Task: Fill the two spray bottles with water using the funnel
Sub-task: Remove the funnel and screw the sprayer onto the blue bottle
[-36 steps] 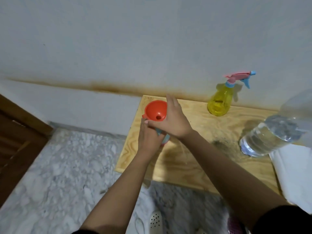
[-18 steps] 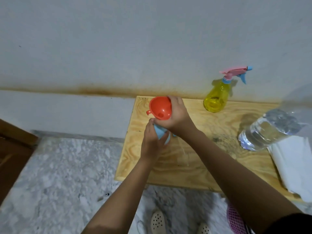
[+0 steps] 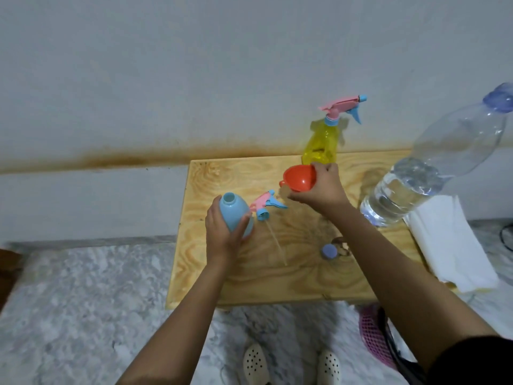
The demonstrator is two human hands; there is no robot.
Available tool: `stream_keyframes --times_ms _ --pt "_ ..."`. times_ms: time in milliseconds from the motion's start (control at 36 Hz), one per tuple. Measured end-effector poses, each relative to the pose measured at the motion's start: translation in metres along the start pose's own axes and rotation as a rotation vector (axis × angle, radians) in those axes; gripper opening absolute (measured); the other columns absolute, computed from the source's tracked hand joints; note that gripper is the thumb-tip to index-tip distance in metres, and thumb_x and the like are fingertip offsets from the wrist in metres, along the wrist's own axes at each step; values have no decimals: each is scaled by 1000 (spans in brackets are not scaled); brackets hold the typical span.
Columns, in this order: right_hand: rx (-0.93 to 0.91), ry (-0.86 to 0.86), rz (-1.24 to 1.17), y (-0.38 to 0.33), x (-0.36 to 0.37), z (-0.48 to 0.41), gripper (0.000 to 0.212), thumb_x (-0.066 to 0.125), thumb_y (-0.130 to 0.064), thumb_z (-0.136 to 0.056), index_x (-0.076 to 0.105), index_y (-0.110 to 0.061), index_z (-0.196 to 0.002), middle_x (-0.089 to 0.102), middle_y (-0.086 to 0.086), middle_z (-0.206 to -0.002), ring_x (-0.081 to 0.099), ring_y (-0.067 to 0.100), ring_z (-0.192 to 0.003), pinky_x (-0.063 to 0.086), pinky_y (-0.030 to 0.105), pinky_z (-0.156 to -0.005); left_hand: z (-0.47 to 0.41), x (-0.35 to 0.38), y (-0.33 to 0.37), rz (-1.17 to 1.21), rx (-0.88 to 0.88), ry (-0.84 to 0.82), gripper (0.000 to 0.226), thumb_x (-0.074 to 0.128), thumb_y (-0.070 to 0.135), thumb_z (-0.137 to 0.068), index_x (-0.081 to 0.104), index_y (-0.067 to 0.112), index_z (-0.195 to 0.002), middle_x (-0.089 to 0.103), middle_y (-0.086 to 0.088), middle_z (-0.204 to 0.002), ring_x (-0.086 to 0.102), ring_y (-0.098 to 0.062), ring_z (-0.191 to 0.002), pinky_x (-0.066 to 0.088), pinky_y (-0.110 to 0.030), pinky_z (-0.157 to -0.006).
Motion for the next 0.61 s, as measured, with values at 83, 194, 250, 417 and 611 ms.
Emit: stream_keyframes --times_ms 83,194,250,417,611 --pt "117 -36 35 35 6 3 84 86 -23 -62 41 -2 -130 33 16 -127 48 31 -112 47 39 -94 2 2 -2 10 -22 5 86 60 64 -69 37 18 -138 49 -2 -130 45 -21 -118 42 -42 -99" --pt "180 -81 103 61 14 5 85 86 -22 -63 41 1 -131 33 18 -131 46 32 -114 39 32 -94 4 3 -1 47 -48 16 90 60 66 -66 36 20 -139 44 7 -126 43 -18 -119 40 -33 -97" --pt "190 -70 101 67 16 4 83 85 -25 -64 41 1 -130 35 19 -129 46 32 -114 37 30 -94 5 4 -2 55 -58 21 88 61 66 -65 35 23 -139 42 10 -124 42 -16 -118 40 -30 -95" --pt "198 -35 111 73 23 -1 82 84 -37 -65 44 1 -125 40 18 -124 49 31 -110 40 31 -90 7 5 -5 74 -68 21 80 63 63 -67 32 36 -135 40 12 -123 41 -12 -117 41 -31 -94" --pt "193 -21 57 74 26 -5 100 85 -35 -63 29 -6 -141 41 21 -131 44 35 -121 39 38 -97 6 8 -8 88 -74 -16 83 63 63 -70 31 32 -139 39 10 -126 44 -13 -118 47 -39 -97"
Point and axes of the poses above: each hand's wrist, its own z-axis away from the middle knuckle, its own x-axis out of the palm, y = z × x, the point moved 5 cm from there along -z, towards the middle knuckle
